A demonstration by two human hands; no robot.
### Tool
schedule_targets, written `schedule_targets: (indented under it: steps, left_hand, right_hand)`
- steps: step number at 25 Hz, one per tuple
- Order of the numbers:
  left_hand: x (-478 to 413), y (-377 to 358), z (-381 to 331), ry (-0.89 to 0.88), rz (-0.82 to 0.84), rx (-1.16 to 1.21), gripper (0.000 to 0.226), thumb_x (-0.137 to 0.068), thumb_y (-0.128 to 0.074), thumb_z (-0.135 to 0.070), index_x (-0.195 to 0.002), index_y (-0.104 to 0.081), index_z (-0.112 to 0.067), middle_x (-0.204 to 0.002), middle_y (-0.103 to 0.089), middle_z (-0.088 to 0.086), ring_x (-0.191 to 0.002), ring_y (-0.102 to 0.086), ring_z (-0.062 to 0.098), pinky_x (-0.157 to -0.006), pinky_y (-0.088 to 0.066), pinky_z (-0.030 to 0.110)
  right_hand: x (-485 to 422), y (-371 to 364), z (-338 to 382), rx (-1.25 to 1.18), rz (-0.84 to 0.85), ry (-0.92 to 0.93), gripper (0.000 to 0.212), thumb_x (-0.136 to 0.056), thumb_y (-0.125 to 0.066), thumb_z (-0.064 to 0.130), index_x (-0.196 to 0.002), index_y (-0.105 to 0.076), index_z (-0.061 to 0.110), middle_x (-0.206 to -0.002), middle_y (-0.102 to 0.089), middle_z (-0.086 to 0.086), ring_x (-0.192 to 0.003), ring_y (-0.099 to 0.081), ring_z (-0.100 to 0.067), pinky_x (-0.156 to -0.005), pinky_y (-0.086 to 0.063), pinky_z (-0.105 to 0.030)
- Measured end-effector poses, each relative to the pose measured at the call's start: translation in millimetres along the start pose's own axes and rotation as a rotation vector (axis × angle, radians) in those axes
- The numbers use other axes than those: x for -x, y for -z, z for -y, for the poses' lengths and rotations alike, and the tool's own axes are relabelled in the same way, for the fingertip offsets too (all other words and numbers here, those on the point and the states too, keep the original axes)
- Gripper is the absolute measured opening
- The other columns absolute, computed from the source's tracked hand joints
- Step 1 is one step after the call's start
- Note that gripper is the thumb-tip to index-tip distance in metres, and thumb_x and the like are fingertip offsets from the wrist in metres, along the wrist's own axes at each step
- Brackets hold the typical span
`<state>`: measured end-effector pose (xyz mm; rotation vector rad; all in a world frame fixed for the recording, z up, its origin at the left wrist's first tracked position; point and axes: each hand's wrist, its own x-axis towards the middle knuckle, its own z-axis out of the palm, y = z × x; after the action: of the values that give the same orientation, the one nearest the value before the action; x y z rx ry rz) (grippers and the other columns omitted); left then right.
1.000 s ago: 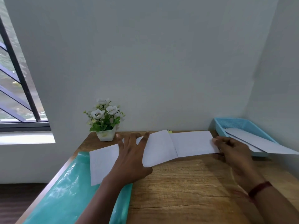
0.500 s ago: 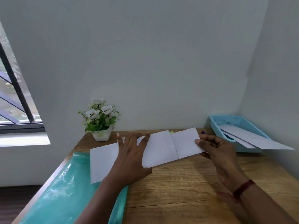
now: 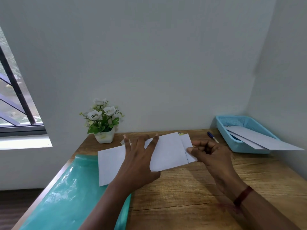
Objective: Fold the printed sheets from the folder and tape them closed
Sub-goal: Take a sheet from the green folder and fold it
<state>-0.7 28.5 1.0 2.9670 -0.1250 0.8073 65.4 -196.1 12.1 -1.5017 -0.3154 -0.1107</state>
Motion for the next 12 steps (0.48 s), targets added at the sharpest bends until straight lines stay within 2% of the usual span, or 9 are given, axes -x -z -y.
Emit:
schedule_targets:
  steps: [4, 6, 8, 10, 12]
  left_hand:
    - [-0.3, -2.5, -1.0, -0.009, -0.02, 0.011, 0.11, -0.066, -0.065, -0.063, -0.147, 0.004, -0.034, -0.143, -0.028, 0.005, -0.137, -0.015, 0.022, -0.113, 0.016, 0.061]
    - [-0.1, -3.4, -1.7, -0.013, -0.029, 0.011, 0.11, -0.066, -0.065, -0.064, -0.147, 0.004, -0.034, -0.143, -0.028, 0.005, -0.137, -0.018, 0.023, -0.114, 0.015, 0.061]
    - [0.0, -4.6, -2.1, -0.018, -0.041, 0.006, 0.109, -0.067, -0.064, -0.065, -0.148, 0.002, -0.033, -0.143, -0.029, 0.005, -0.137, -0.022, 0.024, -0.113, 0.016, 0.061]
    - [-0.7, -5.4, -2.8, -0.024, -0.053, -0.001, 0.108, -0.067, -0.063, -0.066, -0.149, -0.002, -0.032, -0.142, -0.03, 0.005, -0.136, -0.026, 0.025, -0.114, 0.013, 0.063]
    - [-1.0, -6.7, -3.0, -0.027, -0.065, 0.005, 0.108, -0.066, -0.064, -0.066, -0.15, -0.006, -0.03, -0.141, -0.032, 0.006, -0.135, -0.028, 0.025, -0.114, 0.009, 0.065]
  right_hand:
    - [1.2, -2.5, -2.5, 0.041, -0.007, 0.011, 0.017, -0.075, -0.08, 0.008, -0.09, -0.075, 0.015, -0.074, -0.071, 0.0, -0.068, -0.065, -0.008, -0.06, -0.054, -0.018]
    - [1.4, -3.3, -4.9, 0.072, -0.021, 0.001, 0.013, -0.078, -0.077, 0.012, -0.088, -0.076, 0.021, -0.083, -0.075, 0.005, -0.079, -0.068, -0.01, -0.072, -0.058, -0.028]
    - [1.7, -4.0, -5.6, 0.099, -0.031, 0.005, 0.012, -0.083, -0.073, 0.016, -0.086, -0.077, 0.027, -0.093, -0.074, 0.01, -0.089, -0.066, -0.004, -0.085, -0.055, -0.036]
    - [2.1, -5.4, -3.5, 0.075, -0.023, -0.009, 0.014, -0.086, -0.067, 0.018, -0.087, -0.078, 0.028, -0.103, -0.071, 0.008, -0.098, -0.063, -0.003, -0.093, -0.05, -0.039]
    - [2.9, -8.0, -0.4, 0.0, -0.002, -0.061, 0.016, -0.09, -0.061, 0.02, -0.092, -0.077, 0.024, -0.108, -0.07, 0.004, -0.103, -0.063, -0.009, -0.098, -0.048, -0.043]
